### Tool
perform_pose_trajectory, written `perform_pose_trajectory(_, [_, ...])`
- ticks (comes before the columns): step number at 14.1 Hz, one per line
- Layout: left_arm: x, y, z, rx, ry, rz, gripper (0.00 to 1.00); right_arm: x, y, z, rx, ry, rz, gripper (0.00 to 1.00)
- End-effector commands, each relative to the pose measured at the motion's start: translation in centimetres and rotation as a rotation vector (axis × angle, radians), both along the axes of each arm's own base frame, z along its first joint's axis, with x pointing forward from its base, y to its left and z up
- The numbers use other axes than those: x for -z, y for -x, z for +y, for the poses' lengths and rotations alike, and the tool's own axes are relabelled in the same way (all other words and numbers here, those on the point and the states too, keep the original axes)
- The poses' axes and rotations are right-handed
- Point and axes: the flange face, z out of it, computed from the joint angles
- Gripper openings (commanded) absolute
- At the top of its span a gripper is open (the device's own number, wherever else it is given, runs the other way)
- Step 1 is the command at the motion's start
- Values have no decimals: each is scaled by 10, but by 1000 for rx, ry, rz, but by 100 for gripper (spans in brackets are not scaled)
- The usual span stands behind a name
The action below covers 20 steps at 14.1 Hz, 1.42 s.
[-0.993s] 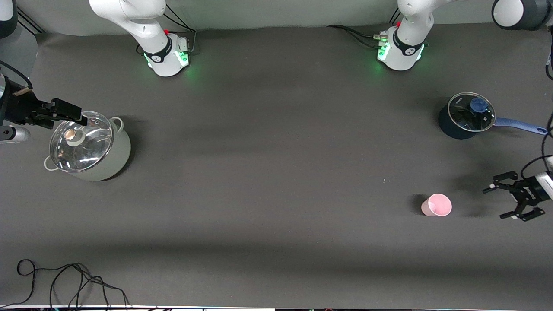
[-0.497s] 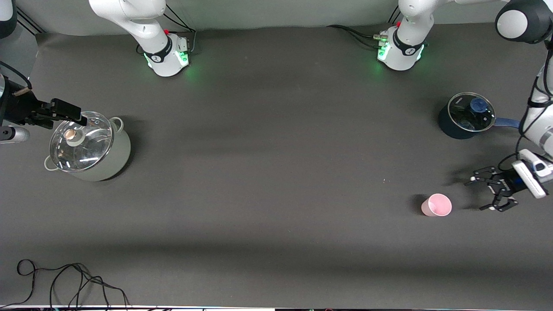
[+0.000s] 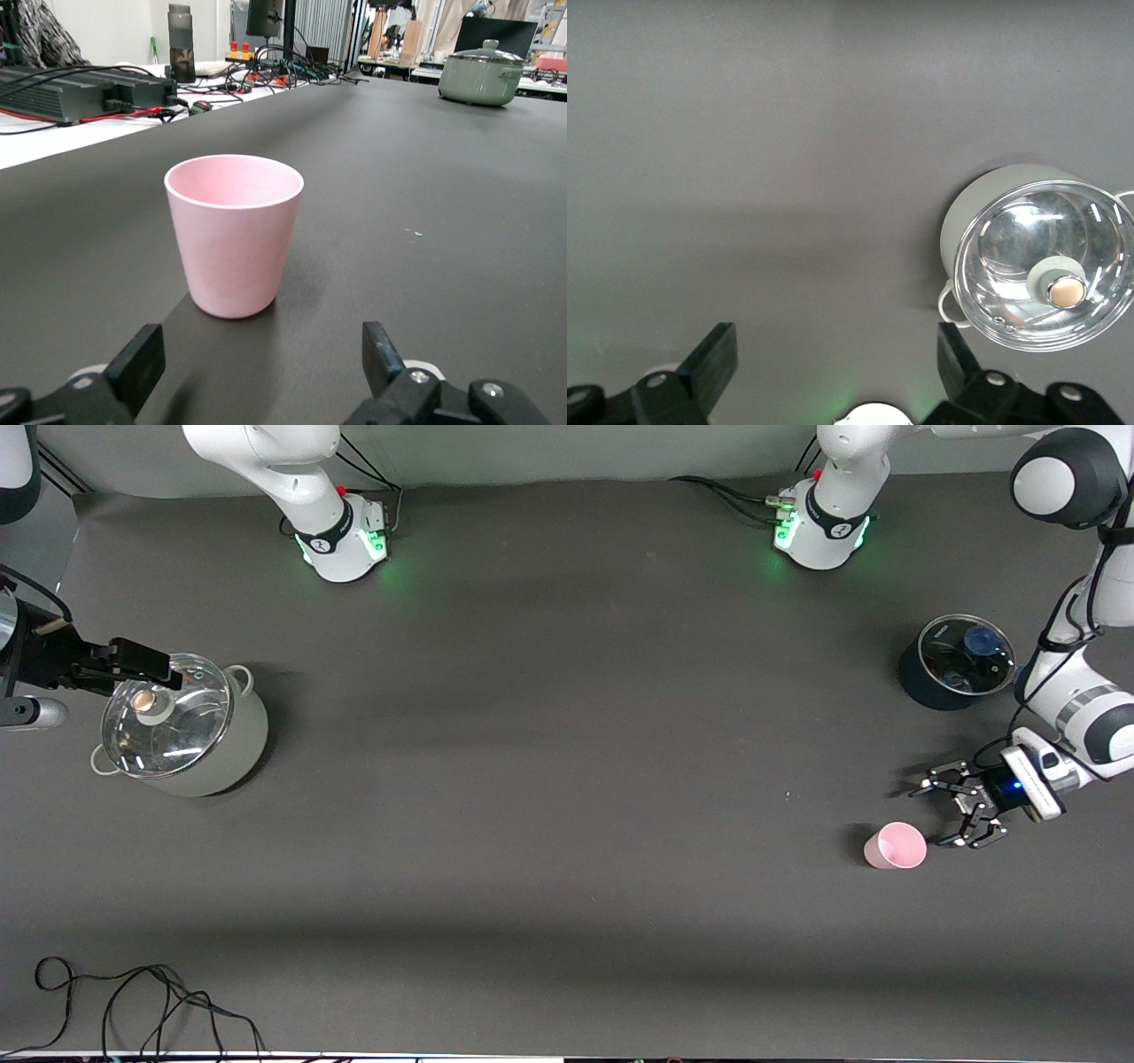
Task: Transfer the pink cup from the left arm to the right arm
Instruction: 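Move the left gripper down and around toward the pink cup, then close the left gripper around the pink cup's side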
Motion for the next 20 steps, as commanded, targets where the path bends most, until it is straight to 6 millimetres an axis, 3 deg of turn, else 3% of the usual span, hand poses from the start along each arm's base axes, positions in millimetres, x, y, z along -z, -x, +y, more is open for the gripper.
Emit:
perform_pose_trajectory(1, [7,-9,-26,-9,40,-33,99,-5,-4,-1,-16,-17,-13,100])
perform_pose_trajectory(5, [13,-23,-51,-44,24,-44,99,-3,-5,-5,-12,-12,-8,100])
perform_pose_trajectory(7, [19,-23,-53,-52,14,-58,99,-2,-4,-16,3,-8,-2,100])
perform_pose_trajectory(11, [28,-23,-55,-66,18,-93,96,-2,-4,-16,3,-8,-4,100])
perform_pose_trajectory(14, [28,-23,-54,-71,7,-93,73,0,-6,-11,-4,-12,-5,100])
perform_pose_trajectory(16, [28,-23,-54,-73,7,-93,48,0,-6,-12,-2,-12,-4,100])
perform_pose_trajectory(20, [25,-25,-53,-85,11,-96,47,0,-6,-12,-2,-12,-4,100])
